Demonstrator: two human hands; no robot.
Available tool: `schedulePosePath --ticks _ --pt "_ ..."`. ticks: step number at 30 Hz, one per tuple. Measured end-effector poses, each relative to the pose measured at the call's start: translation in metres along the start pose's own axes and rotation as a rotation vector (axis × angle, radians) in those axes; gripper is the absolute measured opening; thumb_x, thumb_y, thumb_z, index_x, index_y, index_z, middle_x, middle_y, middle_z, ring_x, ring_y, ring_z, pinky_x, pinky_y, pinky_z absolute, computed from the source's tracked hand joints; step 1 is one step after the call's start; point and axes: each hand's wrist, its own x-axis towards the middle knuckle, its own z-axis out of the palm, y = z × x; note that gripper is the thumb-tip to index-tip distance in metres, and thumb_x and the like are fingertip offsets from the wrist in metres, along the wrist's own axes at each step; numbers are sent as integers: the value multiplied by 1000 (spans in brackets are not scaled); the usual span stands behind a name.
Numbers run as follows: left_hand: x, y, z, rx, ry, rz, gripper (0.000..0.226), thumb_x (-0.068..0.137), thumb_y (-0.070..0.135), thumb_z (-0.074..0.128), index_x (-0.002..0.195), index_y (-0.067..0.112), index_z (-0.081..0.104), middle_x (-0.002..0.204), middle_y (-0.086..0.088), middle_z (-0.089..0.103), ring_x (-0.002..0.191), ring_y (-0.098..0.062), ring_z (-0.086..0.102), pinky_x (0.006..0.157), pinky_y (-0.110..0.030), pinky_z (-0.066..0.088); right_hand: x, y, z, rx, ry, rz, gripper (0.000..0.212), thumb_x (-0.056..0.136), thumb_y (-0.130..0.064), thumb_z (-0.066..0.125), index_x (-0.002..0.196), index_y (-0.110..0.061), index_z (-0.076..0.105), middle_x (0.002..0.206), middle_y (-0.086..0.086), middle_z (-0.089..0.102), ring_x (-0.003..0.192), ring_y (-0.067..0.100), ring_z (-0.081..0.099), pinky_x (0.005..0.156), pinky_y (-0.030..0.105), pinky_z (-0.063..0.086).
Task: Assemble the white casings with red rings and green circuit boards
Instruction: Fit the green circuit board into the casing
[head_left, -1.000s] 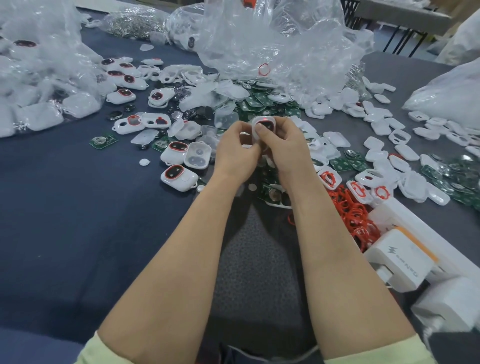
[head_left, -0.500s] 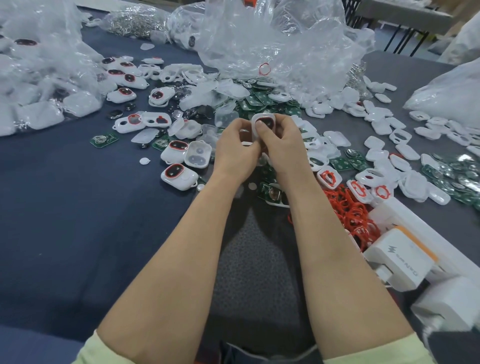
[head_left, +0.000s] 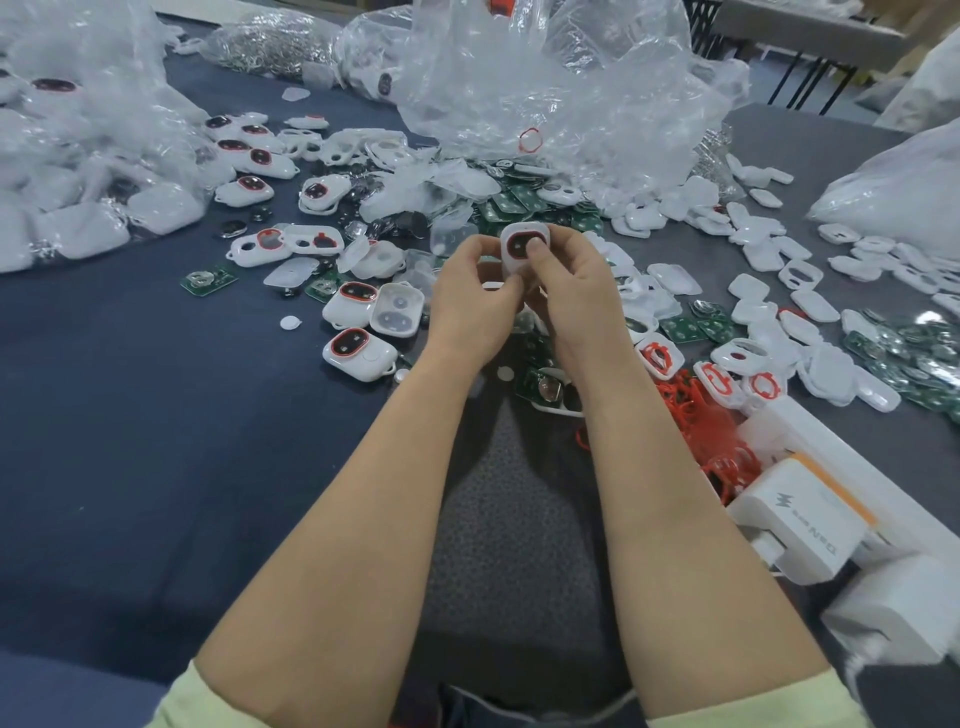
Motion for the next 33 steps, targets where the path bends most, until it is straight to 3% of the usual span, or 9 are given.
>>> schedulePosePath --ticks 3,8,13,19,22,24,27,33 --pt "0 0 1 0 -10 4 18 86 11 64 85 28 56 94 -12 71 91 -31 69 86 -52 54 -1 0 -2 -14 9 -26 9 95 -6 53 101 -11 57 95 7 66 90 21 63 83 40 53" --pt "0 1 0 -9 0 -1 21 87 9 63 84 28 55 95 -13 70 94 -33 68 88 -52 53 -1 -1 -1 -5 -8 -1 10 96 -9 51 100 -16 58 96 5 66 89 18 64 78 32 53" --pt "-2 1 1 6 -17 3 19 86 11 64 85 28 55 94 -14 70 92 -33 68 87 -53 54 -1 0 -2 -22 26 -13 11 97 -7 50 105 -9 57 96 5 66 90 19 64 79 34 54" --pt "-1 1 -1 13 18 1 20 85 14 66 85 30 55 94 -12 69 89 -30 67 86 -52 53 -1 -3 0 38 -7 70 19 98 -10 47 96 -21 62 102 7 67 93 20 63 76 31 53" --pt "-1 0 1 30 -3 11 18 88 9 62 87 26 56 90 -11 68 80 -26 64 83 -52 55 -2 -1 2 -22 15 25 10 92 -11 58 102 -14 60 101 9 65 96 25 63 85 39 52" --pt "-1 0 2 58 -29 30 12 89 6 58 94 17 57 91 -14 69 82 -28 66 82 -51 56 -2 0 1 -82 48 -5 19 89 -10 63 107 -9 56 104 15 64 98 30 64 90 44 52" --pt "-1 1 3 58 -42 36 12 89 3 56 96 12 57 93 -17 70 83 -31 67 82 -50 56 -3 0 0 -105 57 -57 15 87 -7 64 94 -17 55 99 14 63 92 28 61 92 52 50" --pt "-3 3 1 37 -34 27 10 90 6 58 93 15 56 93 -17 69 87 -30 67 84 -48 56 -3 0 -2 -58 7 -55 17 88 -7 63 94 -20 55 100 13 62 93 24 59 92 47 49"
